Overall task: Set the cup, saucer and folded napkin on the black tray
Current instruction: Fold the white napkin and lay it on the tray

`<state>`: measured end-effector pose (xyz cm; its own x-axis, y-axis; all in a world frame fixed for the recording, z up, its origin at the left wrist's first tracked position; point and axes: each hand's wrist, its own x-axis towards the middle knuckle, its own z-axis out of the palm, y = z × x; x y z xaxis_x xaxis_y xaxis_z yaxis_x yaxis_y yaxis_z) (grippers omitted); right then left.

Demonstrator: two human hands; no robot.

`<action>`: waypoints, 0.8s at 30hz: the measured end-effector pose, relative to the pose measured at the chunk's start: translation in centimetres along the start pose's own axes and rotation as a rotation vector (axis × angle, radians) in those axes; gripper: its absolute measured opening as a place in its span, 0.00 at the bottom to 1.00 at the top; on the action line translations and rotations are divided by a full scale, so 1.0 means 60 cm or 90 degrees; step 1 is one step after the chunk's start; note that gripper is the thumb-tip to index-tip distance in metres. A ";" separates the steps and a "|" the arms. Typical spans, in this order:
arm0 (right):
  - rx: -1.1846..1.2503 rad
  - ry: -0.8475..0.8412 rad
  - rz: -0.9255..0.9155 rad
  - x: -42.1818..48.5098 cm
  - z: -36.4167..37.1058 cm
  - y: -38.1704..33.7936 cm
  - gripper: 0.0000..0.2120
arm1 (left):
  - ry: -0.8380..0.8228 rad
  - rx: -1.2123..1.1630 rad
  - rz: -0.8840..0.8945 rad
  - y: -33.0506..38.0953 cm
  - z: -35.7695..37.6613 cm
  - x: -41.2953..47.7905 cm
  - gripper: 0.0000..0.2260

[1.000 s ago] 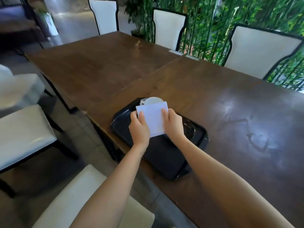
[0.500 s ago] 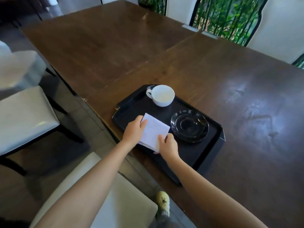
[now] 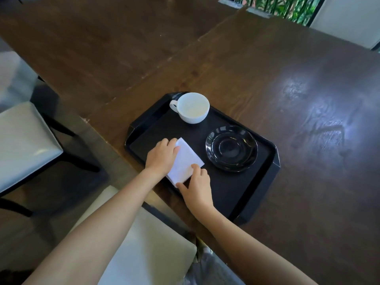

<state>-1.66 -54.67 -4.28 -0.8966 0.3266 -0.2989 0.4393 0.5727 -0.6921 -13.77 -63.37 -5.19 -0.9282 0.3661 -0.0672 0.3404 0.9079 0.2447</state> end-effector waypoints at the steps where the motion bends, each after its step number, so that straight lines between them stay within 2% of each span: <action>1: -0.043 0.005 -0.013 -0.001 0.001 0.001 0.28 | 0.005 0.006 0.001 0.000 0.002 -0.002 0.18; 7: -0.172 0.064 -0.070 -0.002 0.002 0.013 0.28 | 0.020 -0.001 -0.022 -0.022 -0.003 -0.020 0.18; 12: -0.194 0.064 -0.093 -0.003 0.005 0.017 0.26 | -0.002 -0.085 -0.027 -0.041 -0.008 -0.030 0.14; 24: -0.233 0.050 -0.118 -0.017 0.018 0.026 0.21 | -0.021 -0.045 0.046 -0.060 -0.009 -0.038 0.13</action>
<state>-0.12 -54.90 -5.75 -0.9619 0.2402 -0.1306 0.2734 0.8520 -0.4465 -12.97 -67.55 -5.40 -0.8961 0.4369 -0.0780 0.3933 0.8631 0.3170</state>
